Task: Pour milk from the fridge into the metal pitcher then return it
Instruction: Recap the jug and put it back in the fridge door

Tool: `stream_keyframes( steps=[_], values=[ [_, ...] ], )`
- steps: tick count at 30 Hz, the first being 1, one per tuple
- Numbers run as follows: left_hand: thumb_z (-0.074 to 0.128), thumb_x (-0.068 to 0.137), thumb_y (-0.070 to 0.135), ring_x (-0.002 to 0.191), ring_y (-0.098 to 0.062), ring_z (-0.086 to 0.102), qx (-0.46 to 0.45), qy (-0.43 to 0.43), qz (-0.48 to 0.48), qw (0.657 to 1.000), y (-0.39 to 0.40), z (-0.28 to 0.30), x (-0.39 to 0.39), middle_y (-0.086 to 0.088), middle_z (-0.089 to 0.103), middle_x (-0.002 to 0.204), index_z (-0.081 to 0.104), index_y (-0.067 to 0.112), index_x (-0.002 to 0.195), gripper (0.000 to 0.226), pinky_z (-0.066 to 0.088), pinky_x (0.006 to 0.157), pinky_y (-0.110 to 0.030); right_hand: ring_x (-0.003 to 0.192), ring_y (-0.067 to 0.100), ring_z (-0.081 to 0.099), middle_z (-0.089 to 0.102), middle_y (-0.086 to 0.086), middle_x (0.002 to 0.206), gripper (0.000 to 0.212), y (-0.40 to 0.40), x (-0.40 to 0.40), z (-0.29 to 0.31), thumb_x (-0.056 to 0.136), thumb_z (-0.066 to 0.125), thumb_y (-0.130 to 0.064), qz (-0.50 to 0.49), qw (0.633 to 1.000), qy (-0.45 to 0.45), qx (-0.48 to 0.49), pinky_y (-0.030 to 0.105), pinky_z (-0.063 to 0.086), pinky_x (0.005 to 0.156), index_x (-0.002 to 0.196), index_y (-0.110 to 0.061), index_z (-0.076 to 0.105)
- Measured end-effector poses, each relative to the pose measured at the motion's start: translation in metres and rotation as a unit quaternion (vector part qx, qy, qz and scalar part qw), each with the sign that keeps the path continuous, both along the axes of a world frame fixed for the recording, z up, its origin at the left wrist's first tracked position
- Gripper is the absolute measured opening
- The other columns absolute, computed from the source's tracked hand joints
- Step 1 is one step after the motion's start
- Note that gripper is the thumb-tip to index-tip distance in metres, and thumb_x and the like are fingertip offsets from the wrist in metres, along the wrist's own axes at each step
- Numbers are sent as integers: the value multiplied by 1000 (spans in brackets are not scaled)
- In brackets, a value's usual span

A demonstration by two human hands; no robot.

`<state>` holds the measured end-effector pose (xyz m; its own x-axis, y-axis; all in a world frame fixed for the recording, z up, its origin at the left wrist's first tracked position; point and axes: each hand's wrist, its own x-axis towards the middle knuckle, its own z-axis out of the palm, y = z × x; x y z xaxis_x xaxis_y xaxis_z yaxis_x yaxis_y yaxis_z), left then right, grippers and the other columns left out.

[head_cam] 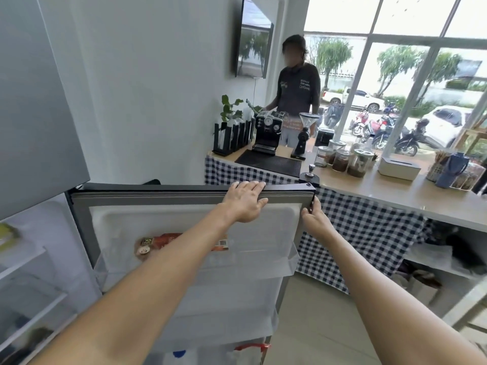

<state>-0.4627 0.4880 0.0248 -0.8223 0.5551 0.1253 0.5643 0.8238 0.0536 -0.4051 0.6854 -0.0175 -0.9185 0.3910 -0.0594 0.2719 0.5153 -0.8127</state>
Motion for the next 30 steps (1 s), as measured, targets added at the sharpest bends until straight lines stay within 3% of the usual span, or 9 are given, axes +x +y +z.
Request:
stream_keyframes(
  steps=[4, 9, 12, 16, 20, 27, 30],
  values=[
    [24, 101, 43, 146, -20, 12, 3, -3, 1, 1000, -1, 1, 12, -3, 14, 159, 12, 17, 152, 58, 6, 120, -41, 126, 32, 46, 48, 9, 142, 67, -3, 16, -4, 95, 35, -23, 5, 999, 21, -26, 37, 33, 99, 152, -36, 1],
    [25, 101, 42, 147, -19, 9, 4, -15, 1, 1000, -6, 3, 43, -3, 12, 160, 10, 17, 152, 59, 3, 120, -41, 133, 29, 43, 44, 5, 147, 65, -2, 55, -12, 95, 34, -27, 22, 999, 16, -41, 43, 31, 112, 153, -36, 6],
    [25, 100, 44, 147, -18, 6, 9, -25, -1, 1000, -10, 5, 71, -2, 11, 160, 11, 17, 152, 60, 1, 119, -41, 133, 27, 43, 43, 6, 150, 64, 2, 83, -24, 93, 33, -36, 25, 999, -1, -32, 46, 32, 112, 152, -36, 9],
    [24, 99, 48, 148, -17, 1, 15, -38, -2, 999, -21, 6, 110, -1, 7, 161, 9, 17, 152, 63, -1, 120, -40, 127, 29, 49, 47, 10, 146, 63, -19, 139, -20, 100, 34, -26, 39, 999, -4, 8, 33, 38, 99, 154, -30, 4],
    [22, 99, 50, 148, -16, -2, 3, -36, -23, 999, -28, 7, 160, 0, 1, 161, 4, 18, 153, 65, -2, 119, -38, 139, 28, 37, 30, 8, 157, 69, -35, 194, -27, 100, 35, -24, 84, 995, -2, 52, 35, 30, 112, 154, -27, -9],
    [21, 99, 50, 148, -14, -3, -42, 7, -82, 996, -37, 5, 254, 1, -3, 161, -1, 21, 152, 64, 0, 120, -36, 149, 14, 6, -4, 2, 163, 76, -70, 283, -45, 97, 38, -15, 177, 980, 46, 81, 35, 17, 120, 152, -20, -14],
    [21, 100, 49, 147, -13, -4, -45, 14, -89, 995, -52, 3, 288, 1, -4, 161, -3, 20, 152, 64, 0, 121, -34, 149, 13, 4, -4, 2, 163, 75, -89, 317, -55, 97, 39, -15, 190, 977, 57, 72, 31, 12, 120, 153, -19, -11]
  ],
)
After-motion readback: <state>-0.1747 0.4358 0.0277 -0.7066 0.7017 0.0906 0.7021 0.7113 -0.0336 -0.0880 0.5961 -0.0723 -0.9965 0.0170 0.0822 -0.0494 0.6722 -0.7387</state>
